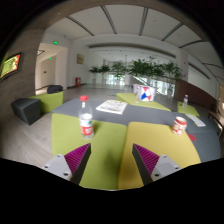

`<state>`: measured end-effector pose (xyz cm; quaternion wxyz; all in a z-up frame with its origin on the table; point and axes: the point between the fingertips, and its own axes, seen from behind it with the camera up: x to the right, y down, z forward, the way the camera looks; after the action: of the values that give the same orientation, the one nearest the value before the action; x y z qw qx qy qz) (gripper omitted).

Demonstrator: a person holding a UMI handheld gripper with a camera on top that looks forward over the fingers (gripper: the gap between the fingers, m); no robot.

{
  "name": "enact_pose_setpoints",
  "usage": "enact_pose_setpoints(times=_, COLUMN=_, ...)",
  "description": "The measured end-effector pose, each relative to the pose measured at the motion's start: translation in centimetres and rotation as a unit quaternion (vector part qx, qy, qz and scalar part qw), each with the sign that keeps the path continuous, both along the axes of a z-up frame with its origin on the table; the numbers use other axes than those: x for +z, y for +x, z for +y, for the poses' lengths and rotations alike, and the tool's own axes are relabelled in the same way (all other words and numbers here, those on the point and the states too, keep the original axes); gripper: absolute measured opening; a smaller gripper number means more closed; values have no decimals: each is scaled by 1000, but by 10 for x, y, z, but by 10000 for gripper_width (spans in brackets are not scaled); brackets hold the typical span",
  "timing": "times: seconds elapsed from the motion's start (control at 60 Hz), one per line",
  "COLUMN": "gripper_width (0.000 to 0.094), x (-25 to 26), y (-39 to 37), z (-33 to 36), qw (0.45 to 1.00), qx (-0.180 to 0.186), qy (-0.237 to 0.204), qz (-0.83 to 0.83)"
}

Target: Pour water

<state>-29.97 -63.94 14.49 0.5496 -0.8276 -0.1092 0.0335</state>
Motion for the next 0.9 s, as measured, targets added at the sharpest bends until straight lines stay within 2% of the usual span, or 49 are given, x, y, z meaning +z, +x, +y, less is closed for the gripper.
enact_pose_setpoints(times=0.25, gripper_width=857, x=-19, y=-125, z=85, qw=998, qx=61, qy=24, qz=10)
enact_pose_setpoints(times=0.5, gripper_width=848, x=-59, y=-175, z=187, qw=997, qx=63, qy=34, qz=3)
enact_pose_setpoints(times=0.567, gripper_width=811, x=-67, y=-184, z=205, qw=997, qx=68, qy=35, qz=5)
enact_pose_setpoints(times=0.667, gripper_width=632, x=-70, y=-191, z=223, qw=996, qx=70, qy=51, qz=4)
enact_pose_setpoints(times=0.7, gripper_width=535, x=-70, y=-192, z=228, qw=996, qx=69, qy=55, qz=5)
enact_pose_setpoints(times=0.817, gripper_width=479, x=-70, y=-192, z=235, qw=995, qx=77, qy=68, qz=15)
enact_pose_setpoints(times=0.85, gripper_width=433, x=-69, y=-193, z=234, qw=994, qx=77, qy=71, qz=18)
enact_pose_setpoints(times=0.883, gripper_width=442, x=-68, y=-193, z=235, qw=994, qx=78, qy=75, qz=23)
enact_pose_setpoints(times=0.9, gripper_width=383, x=-68, y=-194, z=234, qw=994, qx=79, qy=76, qz=24)
